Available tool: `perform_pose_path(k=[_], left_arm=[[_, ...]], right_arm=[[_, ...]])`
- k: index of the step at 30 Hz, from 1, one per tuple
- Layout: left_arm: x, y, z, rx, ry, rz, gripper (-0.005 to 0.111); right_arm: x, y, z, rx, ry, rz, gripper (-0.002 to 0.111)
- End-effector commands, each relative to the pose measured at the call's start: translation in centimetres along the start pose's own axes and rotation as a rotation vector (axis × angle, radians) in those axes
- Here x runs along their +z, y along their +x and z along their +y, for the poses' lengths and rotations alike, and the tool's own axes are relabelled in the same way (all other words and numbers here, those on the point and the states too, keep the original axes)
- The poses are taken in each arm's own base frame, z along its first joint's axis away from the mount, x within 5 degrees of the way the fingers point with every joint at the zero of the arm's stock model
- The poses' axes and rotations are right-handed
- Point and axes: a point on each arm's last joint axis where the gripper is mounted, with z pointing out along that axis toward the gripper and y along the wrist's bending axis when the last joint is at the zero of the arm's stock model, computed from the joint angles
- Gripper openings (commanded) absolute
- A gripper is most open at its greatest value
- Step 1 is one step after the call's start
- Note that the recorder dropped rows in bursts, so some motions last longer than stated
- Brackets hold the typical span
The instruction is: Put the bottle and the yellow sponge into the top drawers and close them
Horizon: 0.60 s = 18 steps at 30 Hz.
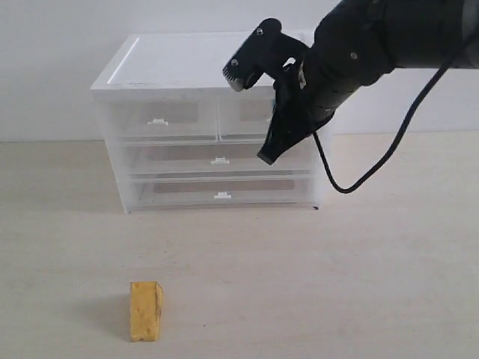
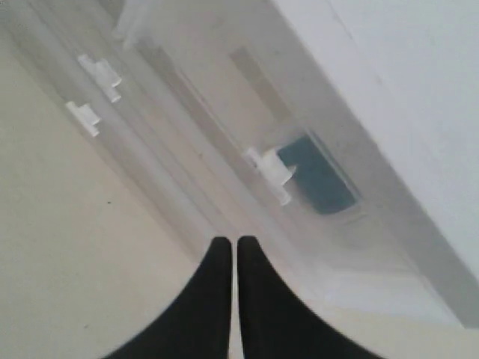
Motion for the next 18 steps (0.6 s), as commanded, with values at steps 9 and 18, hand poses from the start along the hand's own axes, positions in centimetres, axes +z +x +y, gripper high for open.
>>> perform_pose_path(k=[9,18], left_arm=[[0.0,0.1,0.0,0.0,-0.002,0.002,0.004],[0.0,0.1,0.0,0.0,-0.002,0.002,0.004]], right_arm=[[-2.3,7.6,-5.7,0.641,-0.048,0.006,0.0],[-6.3,12.2,-4.7,0.786,0.109,-0.253,0.0]])
